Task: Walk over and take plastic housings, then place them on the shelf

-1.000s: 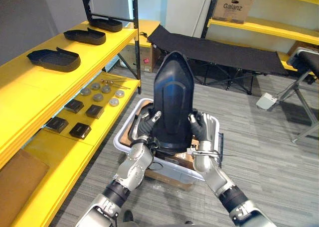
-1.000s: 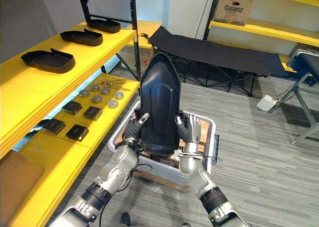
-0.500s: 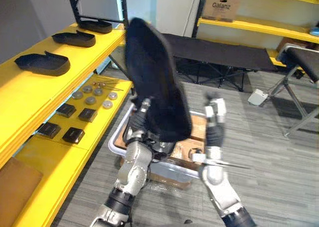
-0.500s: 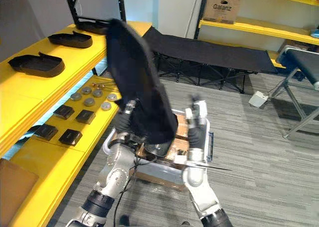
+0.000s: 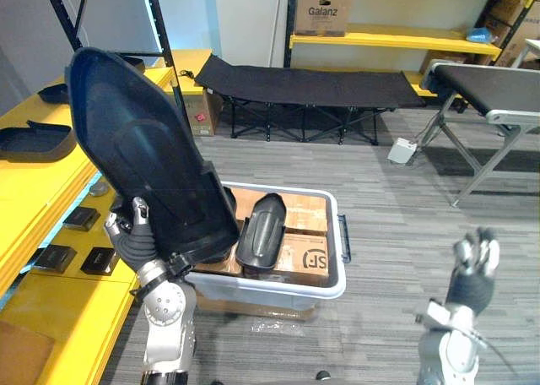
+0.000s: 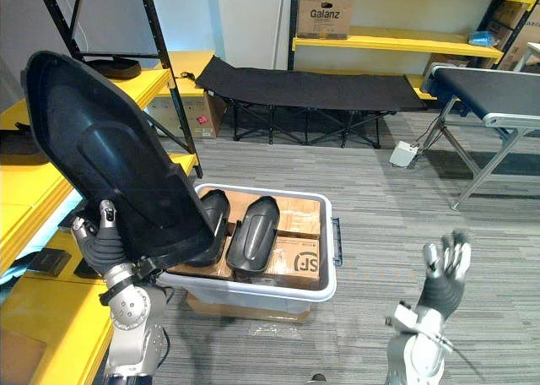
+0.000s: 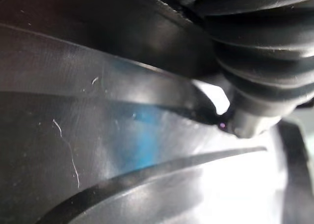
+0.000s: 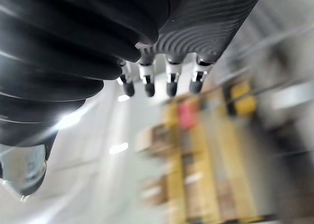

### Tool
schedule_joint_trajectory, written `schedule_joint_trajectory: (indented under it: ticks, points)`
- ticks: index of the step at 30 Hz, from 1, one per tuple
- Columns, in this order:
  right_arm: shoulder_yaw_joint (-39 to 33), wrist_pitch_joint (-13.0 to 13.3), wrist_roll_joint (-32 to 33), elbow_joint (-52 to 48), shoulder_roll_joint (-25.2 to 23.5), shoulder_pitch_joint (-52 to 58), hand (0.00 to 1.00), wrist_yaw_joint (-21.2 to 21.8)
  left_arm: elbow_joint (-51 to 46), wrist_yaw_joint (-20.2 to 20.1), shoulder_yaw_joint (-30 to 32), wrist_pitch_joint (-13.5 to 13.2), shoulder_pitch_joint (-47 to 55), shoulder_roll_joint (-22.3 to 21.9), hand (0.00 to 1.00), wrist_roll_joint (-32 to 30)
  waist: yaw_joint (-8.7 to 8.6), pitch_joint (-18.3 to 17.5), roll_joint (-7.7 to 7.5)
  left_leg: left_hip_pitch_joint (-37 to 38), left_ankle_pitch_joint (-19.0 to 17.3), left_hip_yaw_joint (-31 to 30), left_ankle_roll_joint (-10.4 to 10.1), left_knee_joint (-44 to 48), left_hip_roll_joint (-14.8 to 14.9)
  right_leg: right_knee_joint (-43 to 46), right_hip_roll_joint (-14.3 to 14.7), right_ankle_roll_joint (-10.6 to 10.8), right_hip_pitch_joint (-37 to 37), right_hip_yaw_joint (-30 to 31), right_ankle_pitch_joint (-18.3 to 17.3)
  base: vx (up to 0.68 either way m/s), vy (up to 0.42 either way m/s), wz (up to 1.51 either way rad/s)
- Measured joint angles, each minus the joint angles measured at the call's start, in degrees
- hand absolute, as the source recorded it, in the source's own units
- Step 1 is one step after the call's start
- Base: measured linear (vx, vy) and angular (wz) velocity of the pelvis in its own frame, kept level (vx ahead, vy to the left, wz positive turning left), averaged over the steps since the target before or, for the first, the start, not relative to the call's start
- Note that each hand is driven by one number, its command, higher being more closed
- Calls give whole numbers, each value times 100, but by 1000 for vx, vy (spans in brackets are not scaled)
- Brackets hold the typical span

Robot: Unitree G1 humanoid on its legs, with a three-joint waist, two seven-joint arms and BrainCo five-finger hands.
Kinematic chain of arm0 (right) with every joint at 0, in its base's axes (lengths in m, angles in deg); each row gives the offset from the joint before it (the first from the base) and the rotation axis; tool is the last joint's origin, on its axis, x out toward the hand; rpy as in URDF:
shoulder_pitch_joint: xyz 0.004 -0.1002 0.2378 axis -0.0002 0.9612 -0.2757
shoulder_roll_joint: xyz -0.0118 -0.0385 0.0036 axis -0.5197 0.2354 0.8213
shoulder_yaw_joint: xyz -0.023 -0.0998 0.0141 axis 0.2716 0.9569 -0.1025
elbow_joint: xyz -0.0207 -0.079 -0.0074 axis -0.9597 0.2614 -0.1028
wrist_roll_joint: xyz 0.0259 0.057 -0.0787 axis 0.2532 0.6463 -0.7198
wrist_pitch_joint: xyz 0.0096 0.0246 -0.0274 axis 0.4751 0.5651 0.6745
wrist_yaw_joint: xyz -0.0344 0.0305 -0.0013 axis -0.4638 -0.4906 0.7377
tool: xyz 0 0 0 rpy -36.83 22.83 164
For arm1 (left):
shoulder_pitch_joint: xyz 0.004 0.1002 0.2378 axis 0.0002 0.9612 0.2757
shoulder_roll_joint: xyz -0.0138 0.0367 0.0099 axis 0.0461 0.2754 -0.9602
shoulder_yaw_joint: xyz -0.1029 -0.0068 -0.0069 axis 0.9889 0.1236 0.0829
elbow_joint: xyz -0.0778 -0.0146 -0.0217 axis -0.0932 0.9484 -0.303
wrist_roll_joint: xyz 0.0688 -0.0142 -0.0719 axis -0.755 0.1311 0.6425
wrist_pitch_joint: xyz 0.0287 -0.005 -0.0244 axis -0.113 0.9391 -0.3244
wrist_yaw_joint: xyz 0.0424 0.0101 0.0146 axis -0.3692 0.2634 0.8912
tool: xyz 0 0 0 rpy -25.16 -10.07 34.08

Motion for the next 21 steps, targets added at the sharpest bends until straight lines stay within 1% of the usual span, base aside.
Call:
schedule_joint_trajectory:
  ticks: [2,4,5,6,7,8,9,10,11,12,13,14,15,16,17,18,19,21]
  points:
    - [105,-61,-111,270,-11,-3,0,-2,-64,79,-41,-19,240,-3,100,-4,5,-22,39,0,-37,6,-29,1,7,-27,8,-2,-9,1,-4,14,4,-3]
    - [219,-60,-150,323,-14,-44,0,96,-94,284,-14,-38,426,-7,100,-71,61,-26,57,-6,-76,-19,-41,3,17,-76,18,-8,12,-14,-19,6,-1,5]
    - [345,-59,-129,337,-17,-145,0,164,-192,412,50,-39,558,-11,100,-84,73,-21,51,-46,-80,-105,-45,5,15,-82,18,1,39,-76,-32,10,-5,21]
    - [381,-58,-123,348,-23,-211,0,200,-243,460,91,-39,605,-20,100,-92,82,-20,49,-112,-77,-172,-47,6,9,-81,8,-3,51,-160,-37,9,-6,46]
    - [422,-53,-124,398,-22,-307,0,252,-306,541,181,-39,625,-51,100,-177,104,-12,43,-156,-70,-349,-54,6,-15,-79,-12,-1,91,-328,-59,17,-7,77]
    - [531,-81,-122,568,4,-467,0,355,-444,611,322,-39,668,-101,100,-258,174,-2,31,-229,-33,-595,-53,9,-45,-59,-37,24,172,-564,-82,30,-12,107]
    - [724,-170,-127,767,29,-645,0,484,-637,678,502,-34,727,-161,100,-292,289,47,15,-235,2,-822,-37,11,-63,-22,-53,36,327,-829,-117,36,-18,103]
    - [850,-221,-148,852,41,-729,0,520,-755,723,595,-33,771,-190,100,-290,363,65,7,-238,30,-960,-18,20,-75,6,-58,37,399,-954,-153,38,-32,116]
    - [1097,-307,-244,990,51,-903,0,540,-1000,782,805,-28,866,-246,100,-290,494,98,-5,-285,74,-1231,-9,29,-107,46,-72,65,549,-1272,-231,46,-46,137]
    - [1269,-340,-366,1068,60,-1083,0,549,-1206,798,1015,-28,963,-257,100,-282,609,153,0,-379,153,-1518,4,28,-153,86,-88,61,707,-1669,-291,31,-52,145]
    - [1316,-366,-441,1073,56,-1160,0,520,-1274,766,1097,-28,1003,-260,100,-268,668,187,4,-445,177,-1653,0,8,-180,95,-96,70,781,-1876,-312,4,-29,163]
    - [1339,-372,-518,1072,53,-1270,0,474,-1403,691,1228,-28,1075,-263,100,-186,744,238,0,-617,127,-1589,55,3,-189,89,-130,116,931,-2340,-377,-10,-3,207]
    - [1297,-371,-545,1030,90,-1346,0,357,-1456,517,1345,-37,1129,-275,100,-131,743,328,23,-740,127,-1139,72,33,-102,92,-148,130,1141,-2958,-388,-3,18,225]
    - [1251,-369,-544,1008,129,-1351,0,271,-1452,375,1356,-43,1138,-277,100,-51,724,357,18,-820,162,-840,139,35,-57,110,-168,129,1229,-3233,-389,17,102,243]
    - [1165,-368,-542,998,215,-1362,0,117,-1444,152,1366,-83,1194,-285,100,62,772,378,49,-968,201,-166,202,56,34,198,-230,155,1317,-3689,-433,29,135,196]
    - [1110,-366,-543,990,282,-1405,0,28,-1442,29,1372,-119,1201,-288,100,137,781,465,80,-1044,245,324,264,177,116,309,-288,193,1428,-3956,-500,77,238,202]
    - [1074,-364,-542,990,305,-1463,0,-29,-1439,-78,1403,-135,1214,-292,100,232,850,570,75,-1064,375,697,382,304,127,588,-481,228,1528,-4119,-696,85,176,124]
    - [1136,-360,-541,989,286,-1544,0,-16,-1427,-93,1463,-137,1209,-294,100,233,880,597,34,-1096,485,658,406,396,34,767,-640,234,1545,-4099,-841,71,145,46]
